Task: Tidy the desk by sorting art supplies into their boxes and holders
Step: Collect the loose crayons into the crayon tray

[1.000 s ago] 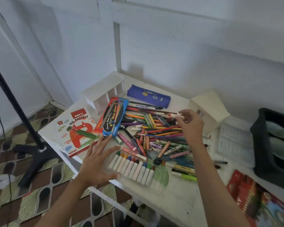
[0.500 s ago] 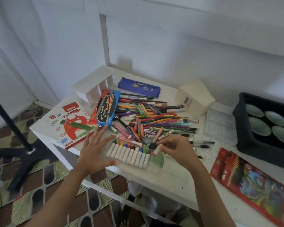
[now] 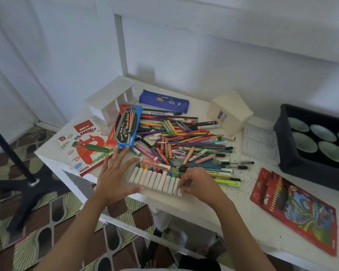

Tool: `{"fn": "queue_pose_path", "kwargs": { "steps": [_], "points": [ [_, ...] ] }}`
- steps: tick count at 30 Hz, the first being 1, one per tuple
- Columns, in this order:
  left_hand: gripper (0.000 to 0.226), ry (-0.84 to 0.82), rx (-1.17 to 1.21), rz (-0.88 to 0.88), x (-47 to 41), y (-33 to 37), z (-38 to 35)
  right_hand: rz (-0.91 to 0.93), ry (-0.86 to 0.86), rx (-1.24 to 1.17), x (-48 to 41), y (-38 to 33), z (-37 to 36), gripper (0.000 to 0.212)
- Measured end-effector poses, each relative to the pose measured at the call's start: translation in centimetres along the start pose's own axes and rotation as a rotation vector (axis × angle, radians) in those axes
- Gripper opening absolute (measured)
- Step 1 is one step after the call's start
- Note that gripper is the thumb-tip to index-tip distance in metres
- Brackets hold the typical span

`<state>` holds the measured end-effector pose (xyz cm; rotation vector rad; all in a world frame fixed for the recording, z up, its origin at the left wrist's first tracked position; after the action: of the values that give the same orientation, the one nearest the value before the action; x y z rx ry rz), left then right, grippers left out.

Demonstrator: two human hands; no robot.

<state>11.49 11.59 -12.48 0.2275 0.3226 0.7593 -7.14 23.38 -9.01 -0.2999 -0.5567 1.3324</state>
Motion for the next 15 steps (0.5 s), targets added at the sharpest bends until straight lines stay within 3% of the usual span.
{"fn": "queue_pose_path", "kwargs": {
  "steps": [7,15],
  "points": [
    [0.098,-0.004,-0.003,-0.004,0.1,-0.2,-0.2,-0.011,0.042,-0.086,-0.9,0.6,1.6,0.012],
    [0.095,-0.002,0.001,0.005,0.0,-0.4,-0.1,-0.148,0.385,-0.167,-4.9,5.1,9.9,0.013]
  ]
}}
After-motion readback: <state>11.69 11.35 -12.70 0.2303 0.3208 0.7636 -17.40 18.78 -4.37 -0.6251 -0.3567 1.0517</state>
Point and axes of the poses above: each hand's wrist, its own x-axis away from the middle knuckle, its own z-axis out of the back of the hand, y = z × x, the point moved 9 cm from there along -x, towards the middle knuckle, and after that the axes turned 3 degrees about -x, right-handed, at the moved point
